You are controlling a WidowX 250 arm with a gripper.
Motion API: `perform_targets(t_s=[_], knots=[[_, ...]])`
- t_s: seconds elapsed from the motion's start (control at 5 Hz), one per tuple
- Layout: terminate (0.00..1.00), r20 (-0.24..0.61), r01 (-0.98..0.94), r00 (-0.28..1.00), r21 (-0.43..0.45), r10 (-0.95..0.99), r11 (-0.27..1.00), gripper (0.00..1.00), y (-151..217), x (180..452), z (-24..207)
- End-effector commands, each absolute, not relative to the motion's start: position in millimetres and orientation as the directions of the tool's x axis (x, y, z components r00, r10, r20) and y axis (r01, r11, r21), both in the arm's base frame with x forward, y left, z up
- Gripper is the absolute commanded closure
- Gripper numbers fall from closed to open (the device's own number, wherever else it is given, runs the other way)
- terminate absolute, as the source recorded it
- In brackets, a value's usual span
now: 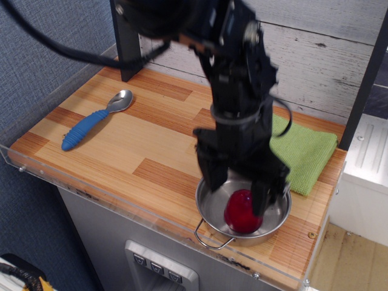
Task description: Place the beetroot in the pan
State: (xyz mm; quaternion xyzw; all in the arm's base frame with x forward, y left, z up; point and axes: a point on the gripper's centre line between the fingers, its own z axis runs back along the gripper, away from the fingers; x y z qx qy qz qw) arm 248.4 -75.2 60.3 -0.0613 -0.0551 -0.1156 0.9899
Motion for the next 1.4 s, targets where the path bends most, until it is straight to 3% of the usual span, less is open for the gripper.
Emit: perform_targets(t_s=[0.0,0.4,1.0,1.2], knots=[[0.0,0.328,0.183,0.931,-0.035,-0.162,0.982,0.0,-46,259,138],[0.0,0.223,0.139,0.965,0.006,-0.137,0.99,0.0,-9,280,123],[0.0,0.198,0.127,0.972,0.001,-0.124,0.992,0.0,1,283,118],[1.0,0.198,0.127,0.972,0.001,-0.124,0.992,0.0,1,283,118]])
